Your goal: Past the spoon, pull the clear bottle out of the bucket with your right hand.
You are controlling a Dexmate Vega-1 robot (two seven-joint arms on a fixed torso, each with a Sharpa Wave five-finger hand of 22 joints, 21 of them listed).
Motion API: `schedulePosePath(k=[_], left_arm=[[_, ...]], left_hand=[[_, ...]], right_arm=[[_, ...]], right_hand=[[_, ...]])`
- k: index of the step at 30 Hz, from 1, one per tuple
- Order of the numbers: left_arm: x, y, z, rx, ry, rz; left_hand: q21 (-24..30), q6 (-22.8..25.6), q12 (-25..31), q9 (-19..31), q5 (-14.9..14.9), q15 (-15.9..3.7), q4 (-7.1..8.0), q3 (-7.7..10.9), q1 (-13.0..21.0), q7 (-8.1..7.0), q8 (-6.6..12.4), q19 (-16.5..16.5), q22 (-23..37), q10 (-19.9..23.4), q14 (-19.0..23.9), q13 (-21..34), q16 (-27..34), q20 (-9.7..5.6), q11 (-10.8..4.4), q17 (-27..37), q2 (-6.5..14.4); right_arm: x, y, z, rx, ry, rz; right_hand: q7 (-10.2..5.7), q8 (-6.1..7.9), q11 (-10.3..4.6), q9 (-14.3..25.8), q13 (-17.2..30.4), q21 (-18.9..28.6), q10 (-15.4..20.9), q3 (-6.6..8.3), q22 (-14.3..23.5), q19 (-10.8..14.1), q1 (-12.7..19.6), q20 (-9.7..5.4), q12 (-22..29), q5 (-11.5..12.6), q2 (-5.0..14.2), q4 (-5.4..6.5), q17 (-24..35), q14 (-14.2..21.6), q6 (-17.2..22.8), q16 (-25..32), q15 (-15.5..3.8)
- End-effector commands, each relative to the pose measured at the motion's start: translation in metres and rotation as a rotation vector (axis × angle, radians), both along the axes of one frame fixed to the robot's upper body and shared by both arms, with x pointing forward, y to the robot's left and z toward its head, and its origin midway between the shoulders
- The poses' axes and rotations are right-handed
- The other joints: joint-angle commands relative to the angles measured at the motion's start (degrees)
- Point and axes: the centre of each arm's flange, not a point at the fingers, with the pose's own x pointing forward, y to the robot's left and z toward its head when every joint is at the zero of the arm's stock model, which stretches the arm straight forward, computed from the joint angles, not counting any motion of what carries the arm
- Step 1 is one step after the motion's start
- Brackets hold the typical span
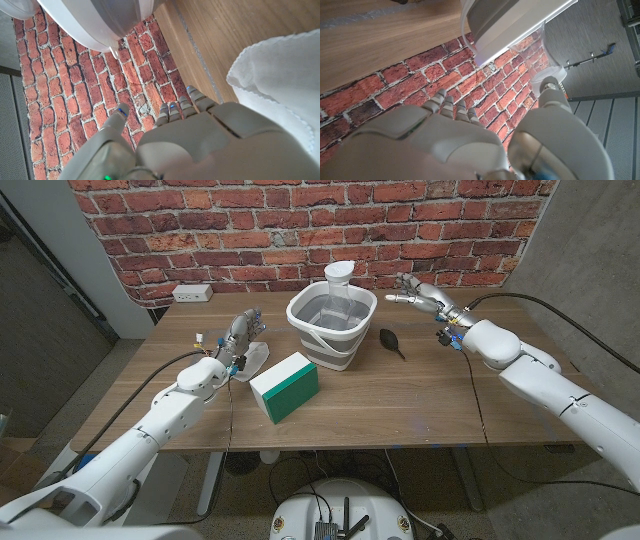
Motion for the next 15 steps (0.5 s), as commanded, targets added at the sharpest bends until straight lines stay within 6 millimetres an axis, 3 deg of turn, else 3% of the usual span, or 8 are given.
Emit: schedulePosePath(k=[1,11,15], left_arm=[[-0.001,-0.004,0.0,0.012,0.011,-0.004],[-0.001,-0.007,-0.001,0.019,0.019,-0.007],[-0.001,-0.009,-0.002,0.02,0.02,-0.013]], left_hand=[[0.3,0.1,0.3,0.3,0.2,-0.26,-0.11,0.36,-0.4,0.13,0.14,-0.4,0.1,0.2,0.2,0.2,-0.1,-2.31,0.18,0.2,3.9],[0.3,0.1,0.3,0.3,0.2,-0.27,-0.06,0.43,-0.4,0.15,0.11,-0.5,0.1,0.2,0.2,0.2,-0.2,-2.3,0.2,0.2,4.0],[0.3,0.2,0.3,0.3,0.2,-0.27,-0.05,0.46,-0.4,0.18,0.12,-0.5,0.1,0.2,0.2,0.2,-0.2,-2.28,0.22,0.2,4.0]], right_arm=[[-0.003,0.012,0.005,-0.082,-0.027,-0.023],[-0.007,0.021,0.009,-0.133,-0.058,-0.042],[-0.009,0.023,0.012,-0.14,-0.073,-0.043]], right_hand=[[5.25,0.16,0.62,0.3,0.3,0.0,-0.8,0.13,0.2,-0.9,0.8,0.03,-0.2,0.4,-0.37,0.17,-0.1,-0.6,-5.1,-0.1,0.53],[5.53,0.21,1.73,0.4,0.6,0.1,-0.8,-0.43,0.2,-1.9,0.5,-0.17,0.4,0.8,-0.98,0.71,-0.2,-0.8,-6.1,0.1,1.62],[5.55,0.32,1.43,0.4,0.7,0.2,-0.7,-0.57,0.2,-1.9,0.2,-0.25,0.6,0.9,-0.96,0.91,-0.3,-1.2,-6.0,0.0,1.48]])
